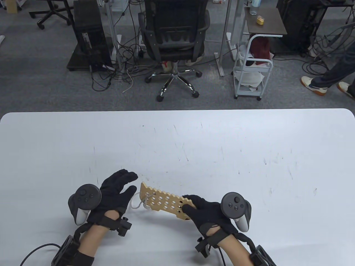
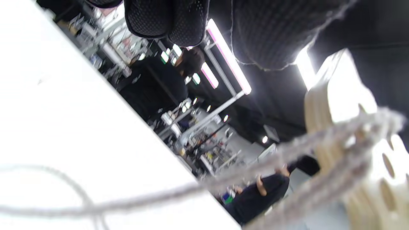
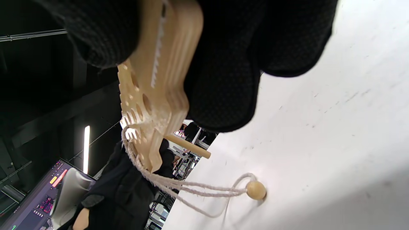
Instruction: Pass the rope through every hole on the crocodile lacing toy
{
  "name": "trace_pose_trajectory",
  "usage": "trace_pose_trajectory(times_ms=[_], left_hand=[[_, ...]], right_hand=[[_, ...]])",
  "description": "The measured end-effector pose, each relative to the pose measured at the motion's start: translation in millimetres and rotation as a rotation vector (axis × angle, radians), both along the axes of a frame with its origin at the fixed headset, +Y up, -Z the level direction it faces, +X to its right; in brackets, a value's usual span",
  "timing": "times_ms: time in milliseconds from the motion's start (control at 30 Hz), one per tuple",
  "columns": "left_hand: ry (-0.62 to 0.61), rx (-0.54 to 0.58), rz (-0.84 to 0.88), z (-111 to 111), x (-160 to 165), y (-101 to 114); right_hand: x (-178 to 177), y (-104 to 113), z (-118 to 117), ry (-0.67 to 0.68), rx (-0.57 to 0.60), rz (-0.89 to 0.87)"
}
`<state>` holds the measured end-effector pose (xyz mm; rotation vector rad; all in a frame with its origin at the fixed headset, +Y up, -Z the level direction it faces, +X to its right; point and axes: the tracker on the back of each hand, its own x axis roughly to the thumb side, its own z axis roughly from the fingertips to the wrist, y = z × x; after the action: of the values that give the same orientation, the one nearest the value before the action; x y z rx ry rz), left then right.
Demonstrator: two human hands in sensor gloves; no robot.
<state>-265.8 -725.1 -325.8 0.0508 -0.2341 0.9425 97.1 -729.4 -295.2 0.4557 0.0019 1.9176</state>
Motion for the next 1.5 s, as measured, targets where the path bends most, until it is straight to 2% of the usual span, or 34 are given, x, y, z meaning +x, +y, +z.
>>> trace_pose_trajectory(times_ms=[200,300,667,767,967,1500], left_hand=[[-0.165,-0.119,-0.050,-4.2,14.5,-12.8],[-0.250,-0.160,-0.014,-5.7,20.7,-18.1],[-0.418,-0.216,0.041,-4.0,35.2,-24.1],[-0.469,-0.255,0.114,-2.7,39.4,-26.2],[-0.442,-0.228,0.105,-2.0,38.1,-22.6],[-0.245,-0.166,0.068,-6.4,16.6,-15.2]], right_hand=[[0.3,0.6,-0.2,0.013,0.000,-0.034],[-0.6,0.6,-0.3,0.027,-0.001,-0.045],[-4.4,0.5,0.5,0.078,0.003,-0.055],[-6.1,0.1,0.4,0.111,0.003,-0.068],[-6.9,0.2,0.6,0.119,0.004,-0.070],[3.2,2.2,-1.5,0.012,-0.006,-0.061]])
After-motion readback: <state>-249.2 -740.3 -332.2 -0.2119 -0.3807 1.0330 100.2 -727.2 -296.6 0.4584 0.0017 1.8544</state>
